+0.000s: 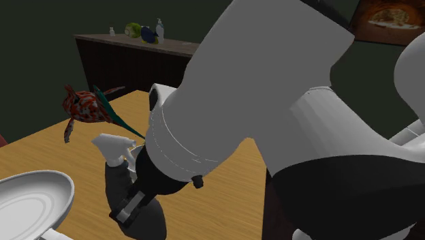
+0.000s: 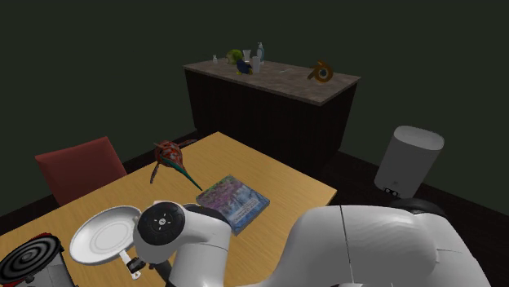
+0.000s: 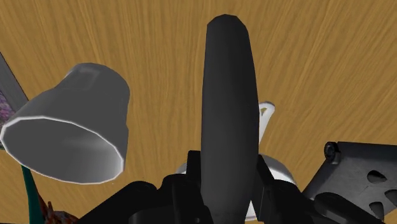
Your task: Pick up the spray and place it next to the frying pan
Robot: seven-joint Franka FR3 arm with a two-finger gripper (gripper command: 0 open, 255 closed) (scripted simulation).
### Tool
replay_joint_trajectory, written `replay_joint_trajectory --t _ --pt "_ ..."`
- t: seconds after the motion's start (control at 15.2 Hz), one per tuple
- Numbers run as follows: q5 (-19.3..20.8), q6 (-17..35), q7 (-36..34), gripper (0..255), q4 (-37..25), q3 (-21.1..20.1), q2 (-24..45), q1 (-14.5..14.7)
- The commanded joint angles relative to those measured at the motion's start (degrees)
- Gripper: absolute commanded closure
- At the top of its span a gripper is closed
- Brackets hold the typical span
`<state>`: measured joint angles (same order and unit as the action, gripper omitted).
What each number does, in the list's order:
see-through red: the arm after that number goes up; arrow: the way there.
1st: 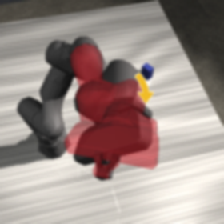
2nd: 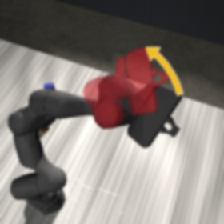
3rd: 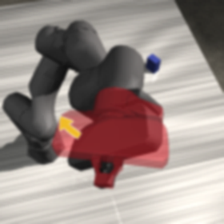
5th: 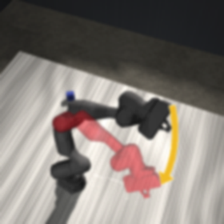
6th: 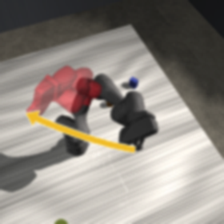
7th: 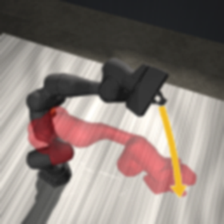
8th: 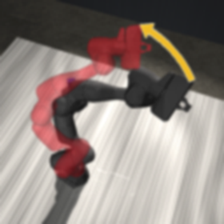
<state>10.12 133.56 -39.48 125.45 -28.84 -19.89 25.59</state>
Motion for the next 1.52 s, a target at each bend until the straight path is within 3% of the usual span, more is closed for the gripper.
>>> replay_joint_trajectory --t 0.0,0.53,0.99,1.06,1.45 --pt "0.4 1.6 -0.7 255 1.4 -0.3 0.2 -0.1" --pt "2.5 7.3 -3.4 255 6.0 -1.6 1.6 -1.0" --pt "2.5 7.3 -3.4 255 6.0 -1.6 1.6 -1.0" --pt "2.5 7.3 -3.4 0 6.0 -1.6 1.6 -1.0" --pt "1.2 5.7 -2.5 0 5.8 -1.1 0.0 -0.2"
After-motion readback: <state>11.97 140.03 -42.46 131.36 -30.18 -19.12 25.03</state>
